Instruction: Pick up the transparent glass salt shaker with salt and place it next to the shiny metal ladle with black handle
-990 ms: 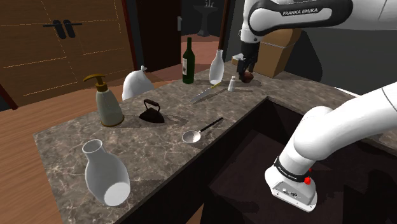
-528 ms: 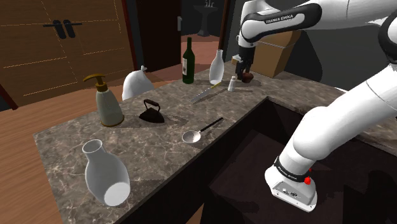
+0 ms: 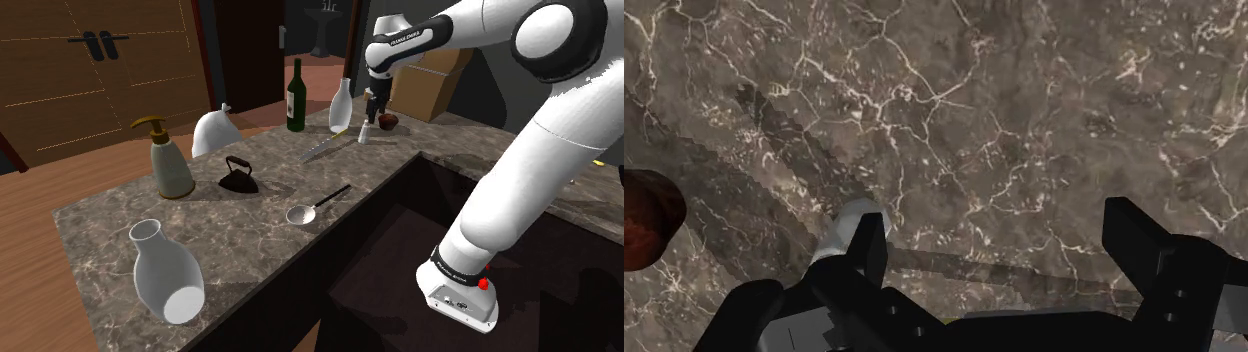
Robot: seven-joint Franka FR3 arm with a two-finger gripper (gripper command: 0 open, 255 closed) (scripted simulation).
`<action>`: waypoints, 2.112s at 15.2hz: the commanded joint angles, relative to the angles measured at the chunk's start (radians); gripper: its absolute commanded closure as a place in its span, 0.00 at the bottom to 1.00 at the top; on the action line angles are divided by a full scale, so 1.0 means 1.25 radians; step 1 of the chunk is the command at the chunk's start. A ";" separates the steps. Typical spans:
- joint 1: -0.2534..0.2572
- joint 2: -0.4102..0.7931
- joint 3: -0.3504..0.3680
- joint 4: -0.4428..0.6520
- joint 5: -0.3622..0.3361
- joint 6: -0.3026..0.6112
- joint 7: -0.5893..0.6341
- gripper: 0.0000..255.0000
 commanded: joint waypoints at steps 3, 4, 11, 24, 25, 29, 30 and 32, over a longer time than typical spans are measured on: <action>-0.021 0.118 -0.031 0.079 0.056 0.043 -0.093 0.00; -0.028 0.150 -0.036 0.104 0.074 0.050 -0.116 0.00; -0.102 0.357 -0.031 0.290 0.185 0.064 -0.246 0.00; -0.114 0.394 -0.024 0.257 0.203 0.132 -0.257 0.00; -0.114 0.394 -0.024 0.257 0.203 0.132 -0.257 0.00; -0.114 0.394 -0.024 0.257 0.203 0.131 -0.257 1.00; -0.114 0.394 -0.024 0.257 0.203 0.131 -0.257 1.00; -0.114 0.394 -0.024 0.258 0.203 0.131 -0.257 1.00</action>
